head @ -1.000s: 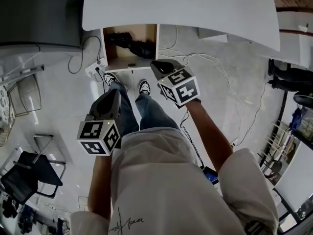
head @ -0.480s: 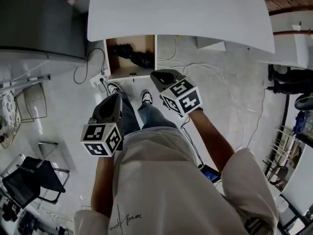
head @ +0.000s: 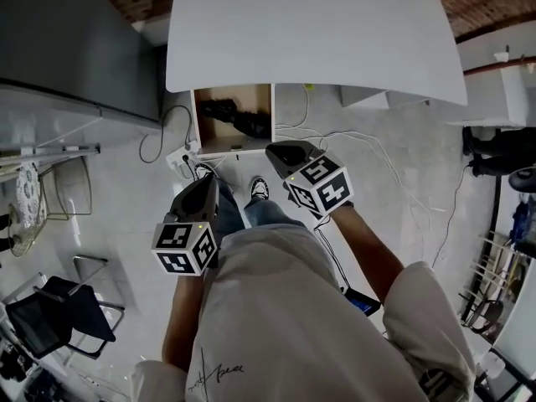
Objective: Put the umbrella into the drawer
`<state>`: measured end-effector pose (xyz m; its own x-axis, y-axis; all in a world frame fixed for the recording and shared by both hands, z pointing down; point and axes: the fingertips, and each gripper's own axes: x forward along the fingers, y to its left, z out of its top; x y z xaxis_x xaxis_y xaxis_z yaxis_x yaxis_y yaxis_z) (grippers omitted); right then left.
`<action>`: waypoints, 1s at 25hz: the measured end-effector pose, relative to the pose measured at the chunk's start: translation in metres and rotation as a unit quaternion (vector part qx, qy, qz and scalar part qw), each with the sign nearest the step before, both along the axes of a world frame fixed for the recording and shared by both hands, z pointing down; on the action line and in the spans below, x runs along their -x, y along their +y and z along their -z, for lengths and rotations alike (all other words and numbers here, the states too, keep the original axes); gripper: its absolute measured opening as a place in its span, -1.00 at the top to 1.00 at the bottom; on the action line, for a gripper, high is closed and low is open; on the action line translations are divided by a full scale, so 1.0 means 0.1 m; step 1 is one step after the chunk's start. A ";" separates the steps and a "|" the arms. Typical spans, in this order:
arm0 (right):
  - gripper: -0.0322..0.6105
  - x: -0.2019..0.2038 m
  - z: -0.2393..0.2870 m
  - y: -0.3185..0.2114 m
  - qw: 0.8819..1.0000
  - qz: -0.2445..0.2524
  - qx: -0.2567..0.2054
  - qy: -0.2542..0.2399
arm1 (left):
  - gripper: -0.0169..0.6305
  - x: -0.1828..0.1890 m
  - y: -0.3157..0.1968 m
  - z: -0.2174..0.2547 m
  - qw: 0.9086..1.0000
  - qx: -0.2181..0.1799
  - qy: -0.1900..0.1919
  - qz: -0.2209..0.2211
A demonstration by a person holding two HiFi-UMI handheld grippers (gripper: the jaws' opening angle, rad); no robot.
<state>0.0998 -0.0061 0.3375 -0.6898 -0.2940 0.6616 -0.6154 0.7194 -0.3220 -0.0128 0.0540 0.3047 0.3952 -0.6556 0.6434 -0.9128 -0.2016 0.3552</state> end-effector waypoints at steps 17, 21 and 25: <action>0.85 -0.16 0.52 0.23 0.999 -0.005 -0.030 -0.019 | 0.89 -0.01 0.09 0.19 0.999 -0.025 0.004 0.020; 0.85 -0.20 0.57 0.27 0.999 -0.009 -0.029 -0.023 | 0.89 0.02 0.04 0.32 0.998 -0.051 -0.017 0.018; 0.85 -0.23 0.63 0.35 0.999 -0.010 -0.026 -0.022 | 0.89 0.05 0.05 0.40 0.998 -0.064 -0.014 0.023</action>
